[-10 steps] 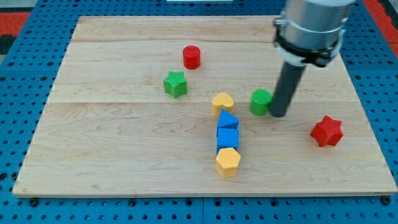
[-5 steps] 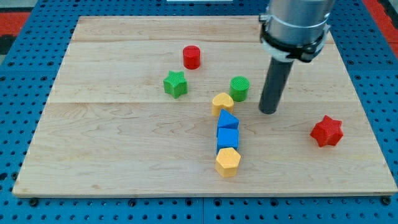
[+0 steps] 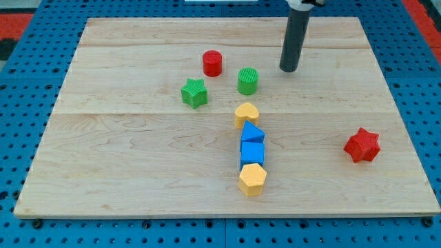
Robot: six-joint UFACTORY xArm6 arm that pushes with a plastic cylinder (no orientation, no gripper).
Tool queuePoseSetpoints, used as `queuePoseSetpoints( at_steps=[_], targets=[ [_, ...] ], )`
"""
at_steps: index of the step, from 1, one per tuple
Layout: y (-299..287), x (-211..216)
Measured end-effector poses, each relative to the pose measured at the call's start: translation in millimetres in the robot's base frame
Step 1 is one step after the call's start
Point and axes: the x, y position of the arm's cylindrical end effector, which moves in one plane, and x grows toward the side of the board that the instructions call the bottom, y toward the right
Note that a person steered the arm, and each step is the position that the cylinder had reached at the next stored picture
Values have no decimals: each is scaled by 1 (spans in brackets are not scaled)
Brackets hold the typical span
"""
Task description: Place the green circle above the green star
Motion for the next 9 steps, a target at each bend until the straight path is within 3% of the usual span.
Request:
queuePoseSetpoints(
  at_steps=[1,2,5,6,7,9],
  targets=[
    [-8,32],
    [-45,35],
    [-120,-10],
    [-93,-34],
    [-105,-66],
    [-83,-91]
  ],
)
